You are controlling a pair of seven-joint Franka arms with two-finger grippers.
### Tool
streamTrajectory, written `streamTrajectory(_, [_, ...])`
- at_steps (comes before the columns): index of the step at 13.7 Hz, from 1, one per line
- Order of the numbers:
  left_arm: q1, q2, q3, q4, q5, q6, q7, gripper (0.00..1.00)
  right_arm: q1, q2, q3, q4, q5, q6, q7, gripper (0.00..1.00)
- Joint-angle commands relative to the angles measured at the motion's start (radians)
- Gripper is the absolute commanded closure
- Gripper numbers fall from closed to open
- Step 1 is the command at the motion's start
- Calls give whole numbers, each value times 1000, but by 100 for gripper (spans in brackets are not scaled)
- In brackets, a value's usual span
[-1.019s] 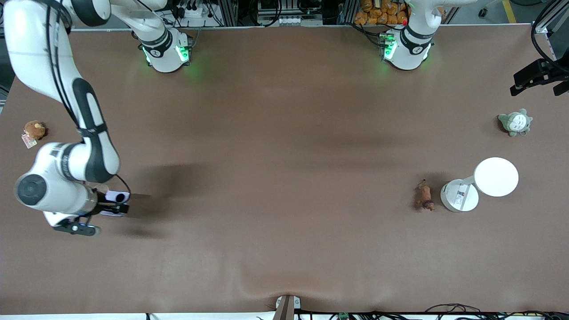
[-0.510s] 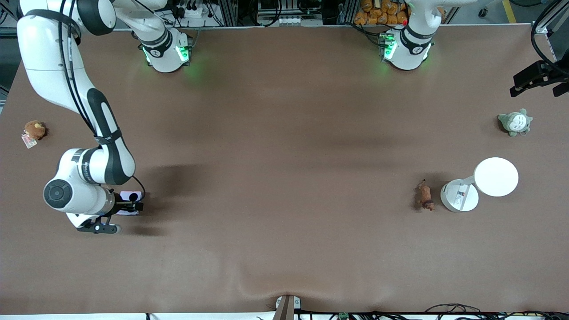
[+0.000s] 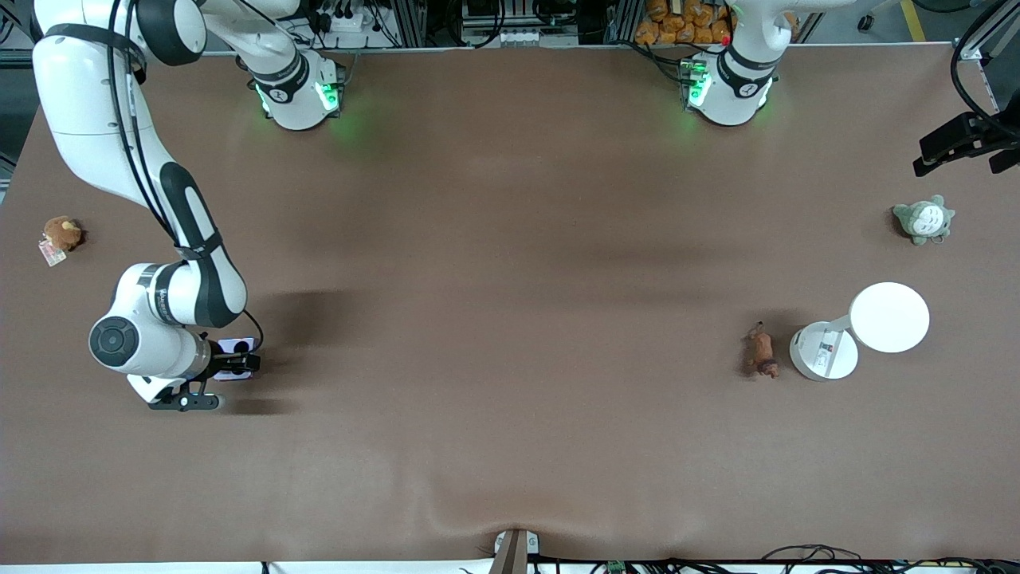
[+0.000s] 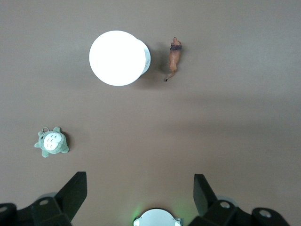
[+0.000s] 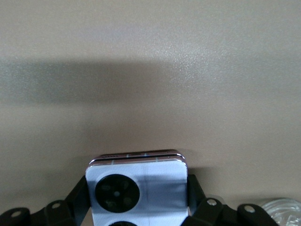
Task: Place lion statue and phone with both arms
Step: 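Lower the phone beside the glass cup and open the right gripper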
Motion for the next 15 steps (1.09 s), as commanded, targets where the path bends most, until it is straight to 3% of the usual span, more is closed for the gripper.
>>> streamTrajectory(1, [4,14,1,16,10,-3,3,0,-19,-17,6,-20,-4,2,-13,0])
streamTrajectory(6, [3,19,1,18,4,-3,0,0,-19,-122,8,-5,-3,-36,-16,0])
streamTrajectory(15, [4,20,1,18,-3,-3,1,0,-12,-513,9,11,3,-435,-12,0])
